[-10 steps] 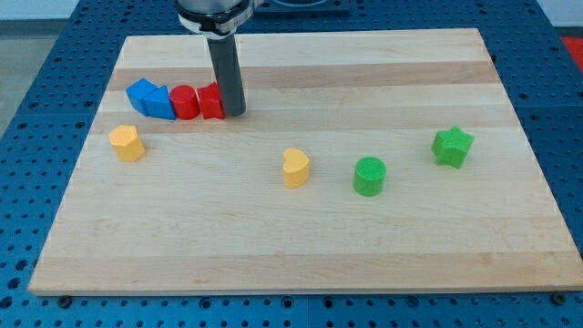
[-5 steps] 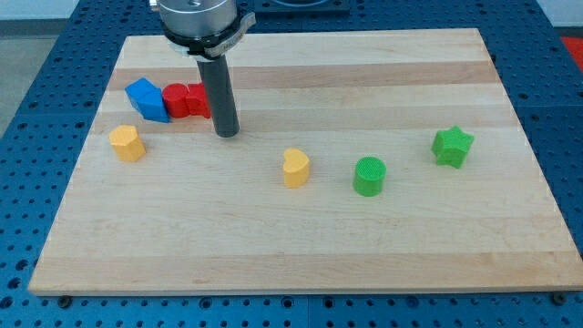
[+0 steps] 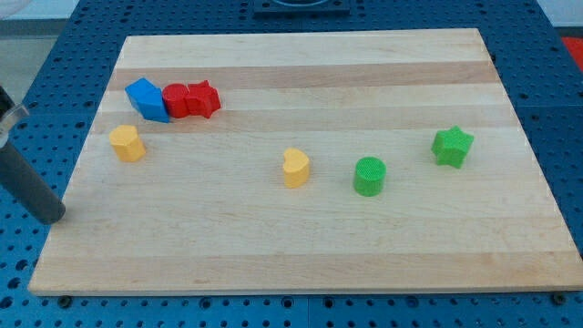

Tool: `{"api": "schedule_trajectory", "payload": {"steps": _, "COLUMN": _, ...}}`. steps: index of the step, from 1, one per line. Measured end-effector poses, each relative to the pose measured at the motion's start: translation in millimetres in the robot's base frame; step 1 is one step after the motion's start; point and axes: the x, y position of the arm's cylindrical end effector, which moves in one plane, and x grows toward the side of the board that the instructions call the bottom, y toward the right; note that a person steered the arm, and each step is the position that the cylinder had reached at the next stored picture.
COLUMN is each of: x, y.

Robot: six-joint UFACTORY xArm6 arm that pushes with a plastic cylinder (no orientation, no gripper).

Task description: Touch the bottom of blue cube

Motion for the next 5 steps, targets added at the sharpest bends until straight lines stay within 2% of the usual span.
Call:
{"api": "schedule_trajectory", "payload": {"steps": 1, "x": -2.0, "y": 0.1}}
{"api": "schedule_trajectory", "payload": {"steps": 2, "x": -21.8, "y": 0.6}}
{"api": "schedule_trajectory", "payload": {"steps": 4, "x": -118.6, "y": 0.6}}
{"api": "schedule_trajectory", "payload": {"steps": 5, "x": -154.8, "y": 30.7}}
